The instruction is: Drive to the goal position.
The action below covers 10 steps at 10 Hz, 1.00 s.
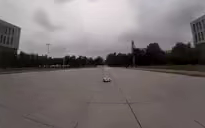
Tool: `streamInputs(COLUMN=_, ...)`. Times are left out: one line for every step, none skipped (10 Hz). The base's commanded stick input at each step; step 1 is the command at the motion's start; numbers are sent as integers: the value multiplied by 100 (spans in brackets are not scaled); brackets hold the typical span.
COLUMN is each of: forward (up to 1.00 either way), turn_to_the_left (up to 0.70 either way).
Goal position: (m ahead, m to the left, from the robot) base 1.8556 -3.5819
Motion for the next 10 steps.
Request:
streamInputs(forward=100, turn_to_the_left=-13)
streamInputs(forward=100, turn_to_the_left=-27)
streamInputs(forward=100, turn_to_the_left=-27)
streamInputs(forward=100, turn_to_the_left=-27)
streamInputs(forward=100, turn_to_the_left=-13)
streamInputs(forward=100, turn_to_the_left=0)
streamInputs(forward=100, turn_to_the_left=0)
streamInputs(forward=100, turn_to_the_left=0)
streamInputs(forward=100, turn_to_the_left=0)
streamInputs(forward=100, turn_to_the_left=0)
